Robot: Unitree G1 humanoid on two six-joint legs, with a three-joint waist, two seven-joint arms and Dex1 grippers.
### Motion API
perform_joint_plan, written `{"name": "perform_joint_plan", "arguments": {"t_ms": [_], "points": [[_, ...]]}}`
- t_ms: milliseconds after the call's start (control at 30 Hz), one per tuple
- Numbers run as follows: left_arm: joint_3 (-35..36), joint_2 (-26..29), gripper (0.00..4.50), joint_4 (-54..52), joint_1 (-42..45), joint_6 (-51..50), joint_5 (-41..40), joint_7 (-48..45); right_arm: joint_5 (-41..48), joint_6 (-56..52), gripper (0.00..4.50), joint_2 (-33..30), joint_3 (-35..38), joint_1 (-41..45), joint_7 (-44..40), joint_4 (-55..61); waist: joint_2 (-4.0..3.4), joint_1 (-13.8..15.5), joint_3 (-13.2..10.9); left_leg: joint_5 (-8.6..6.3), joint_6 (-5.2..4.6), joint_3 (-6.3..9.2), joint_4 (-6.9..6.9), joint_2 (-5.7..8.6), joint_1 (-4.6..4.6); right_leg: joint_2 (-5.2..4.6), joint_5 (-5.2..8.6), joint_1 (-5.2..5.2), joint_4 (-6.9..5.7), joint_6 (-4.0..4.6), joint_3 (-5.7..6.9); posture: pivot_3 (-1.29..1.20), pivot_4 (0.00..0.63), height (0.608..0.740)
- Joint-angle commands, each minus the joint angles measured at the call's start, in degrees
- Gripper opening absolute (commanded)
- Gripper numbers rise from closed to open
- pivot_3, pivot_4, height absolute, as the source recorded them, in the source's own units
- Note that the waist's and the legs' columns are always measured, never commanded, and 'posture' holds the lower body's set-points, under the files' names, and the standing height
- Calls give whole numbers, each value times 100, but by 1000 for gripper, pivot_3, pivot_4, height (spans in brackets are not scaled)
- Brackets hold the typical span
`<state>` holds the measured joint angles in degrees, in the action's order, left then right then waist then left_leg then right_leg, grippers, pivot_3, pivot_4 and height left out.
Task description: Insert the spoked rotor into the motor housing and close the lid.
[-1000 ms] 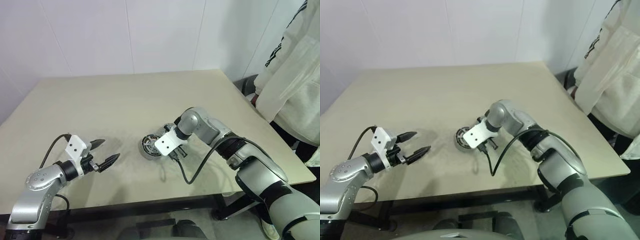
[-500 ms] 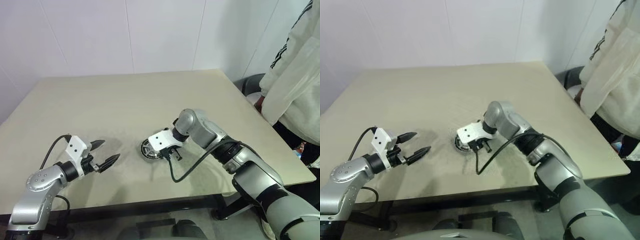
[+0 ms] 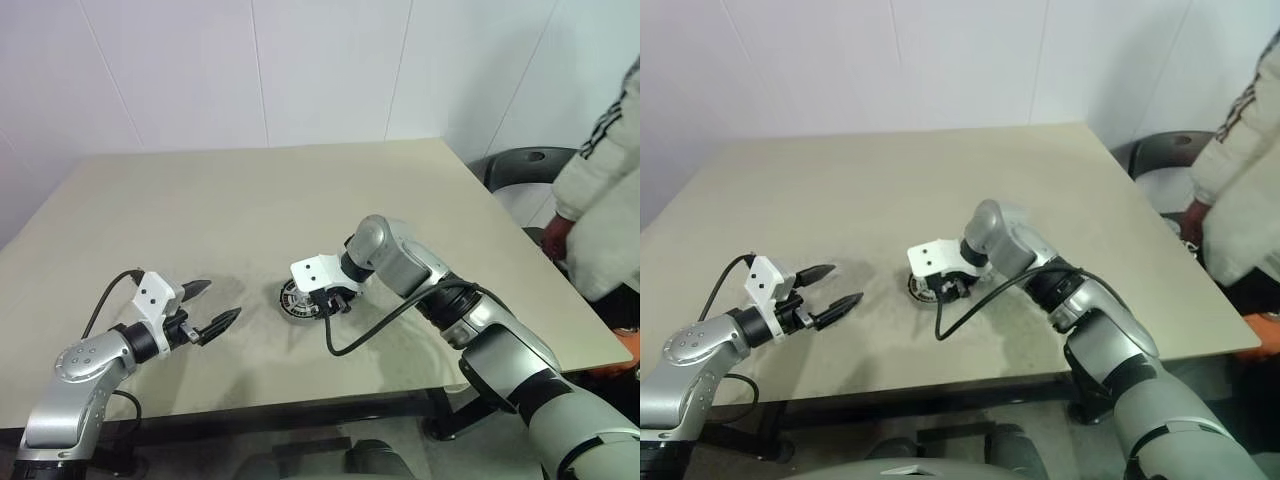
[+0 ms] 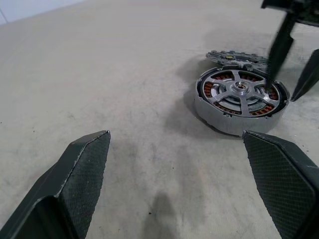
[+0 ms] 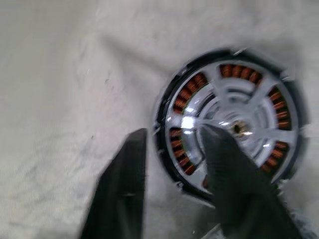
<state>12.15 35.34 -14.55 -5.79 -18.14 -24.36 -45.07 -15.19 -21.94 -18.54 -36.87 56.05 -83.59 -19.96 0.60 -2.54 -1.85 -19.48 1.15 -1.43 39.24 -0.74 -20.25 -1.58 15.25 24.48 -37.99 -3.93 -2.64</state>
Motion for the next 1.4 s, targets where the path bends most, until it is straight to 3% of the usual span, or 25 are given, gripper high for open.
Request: {"name": "perform_joint_plan", "arguments": {"t_ms": [33, 100, 167, 200, 433, 800, 1100, 1400], "points": [[42, 16, 4500, 21, 131, 131, -9, -39, 310, -471, 3133, -38, 346, 98, -60, 504, 0, 1, 0, 0, 0, 0, 0, 0, 0, 0, 0, 0, 0, 0, 0, 0, 0, 740], [54, 31, 4500, 53, 142, 143, -12, -65, 487, -867, 3910, -113, 504, 75, -61, 730, 1, 2, 0, 0, 0, 0, 0, 0, 0, 0, 0, 0, 0, 0, 0, 0, 0, 740], [68, 39, 4500, 74, 150, 152, -13, -85, 690, -1425, 4430, -192, 697, 47, -32, 923, 1, 5, 0, 0, 0, 1, 0, 0, -1, -1, 0, 0, 1, 0, 0, 0, 0, 740], [74, 39, 4500, 82, 153, 156, -12, -92, 810, -1737, 4478, -268, 820, 27, -17, 980, 1, 8, 1, 0, 0, 1, 0, 0, -1, -1, 0, 0, 0, 0, 0, 0, 0, 740], [66, 50, 4500, 175, 156, 213, -3, -163, 1594, -3798, 4478, -627, 1764, -225, 601, 979, 1, 9, 0, 0, 0, 3, 0, 3, -2, -7, 0, -1, 3, 0, 1, 0, 0, 740], [-11, 51, 4500, 320, 281, 278, 51, -262, 2645, -6463, 4478, -662, 3877, -649, 2347, 305, 0, 8, 0, 0, -1, 2, -1, 3, -6, -6, 0, 1, 5, 1, 0, 0, 0, 740], [-19, 91, 4500, 371, 383, 271, 48, -312, 3085, -7056, 4478, -133, 5398, -890, 3698, -286, 0, -1, 1, 0, -1, -2, -1, 1, -6, 5, 0, 1, 3, -1, -4, 0, 0, 740], [18, 128, 4500, 297, 374, 218, 20, -306, 3538, -7056, 4478, 381, 6096, -1009, 4719, -523, 0, -6, 1, 0, -2, -3, -1, 2, -8, 8, 0, 1, 4, -2, -5, 0, 0, 740]]}}
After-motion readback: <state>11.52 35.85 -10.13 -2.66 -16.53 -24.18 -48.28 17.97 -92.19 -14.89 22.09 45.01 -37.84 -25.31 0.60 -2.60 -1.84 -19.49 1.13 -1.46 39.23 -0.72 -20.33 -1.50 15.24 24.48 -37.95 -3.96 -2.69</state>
